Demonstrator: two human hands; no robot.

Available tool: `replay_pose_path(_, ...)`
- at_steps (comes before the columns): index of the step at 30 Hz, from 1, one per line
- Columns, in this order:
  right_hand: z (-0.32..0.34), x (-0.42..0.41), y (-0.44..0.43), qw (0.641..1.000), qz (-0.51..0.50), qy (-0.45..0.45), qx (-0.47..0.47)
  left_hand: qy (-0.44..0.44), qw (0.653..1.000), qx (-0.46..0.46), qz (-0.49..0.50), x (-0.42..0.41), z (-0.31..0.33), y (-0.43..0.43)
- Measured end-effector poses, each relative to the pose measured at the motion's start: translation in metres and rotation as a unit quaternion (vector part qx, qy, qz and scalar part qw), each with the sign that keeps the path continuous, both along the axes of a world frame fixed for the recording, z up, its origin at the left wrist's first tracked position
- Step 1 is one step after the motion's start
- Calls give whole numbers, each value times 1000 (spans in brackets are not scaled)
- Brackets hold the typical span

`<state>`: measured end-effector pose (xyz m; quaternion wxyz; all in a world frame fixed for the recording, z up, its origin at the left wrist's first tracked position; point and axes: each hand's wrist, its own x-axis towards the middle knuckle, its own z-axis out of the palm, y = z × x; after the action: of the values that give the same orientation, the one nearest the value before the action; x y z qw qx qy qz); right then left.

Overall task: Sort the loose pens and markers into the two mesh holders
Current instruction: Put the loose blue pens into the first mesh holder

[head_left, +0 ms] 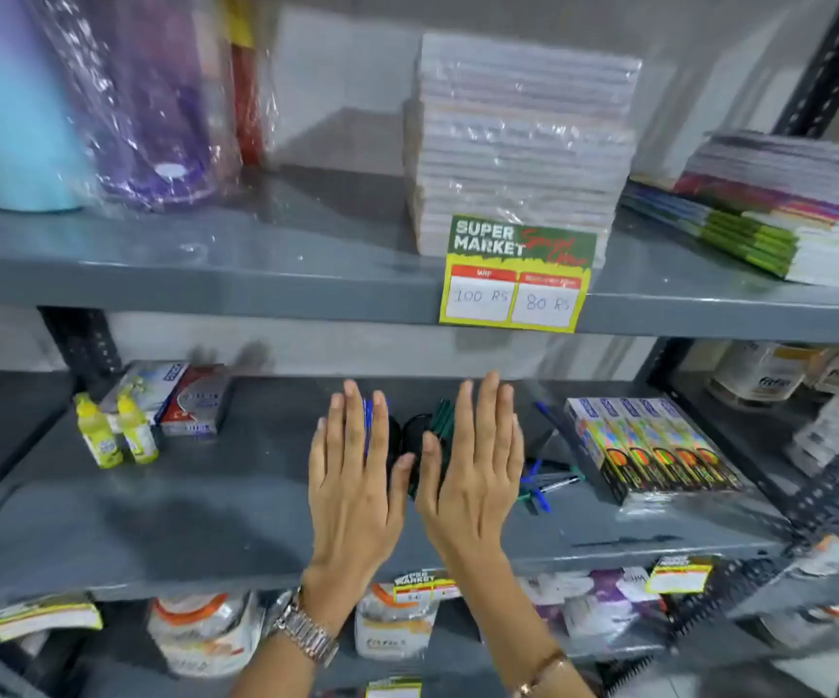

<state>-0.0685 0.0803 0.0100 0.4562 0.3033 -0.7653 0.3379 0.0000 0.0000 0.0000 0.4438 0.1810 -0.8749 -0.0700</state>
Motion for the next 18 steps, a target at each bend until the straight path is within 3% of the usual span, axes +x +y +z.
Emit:
replay_pose_path(7, -69, -20, -1, 971, -49, -219, 77, -168, 978, 106, 56, -17, -57, -12)
replay_pose_path(18, -122, -93, 44, 914, -196, -348, 67, -302, 925, 199, 117, -8, -133, -68)
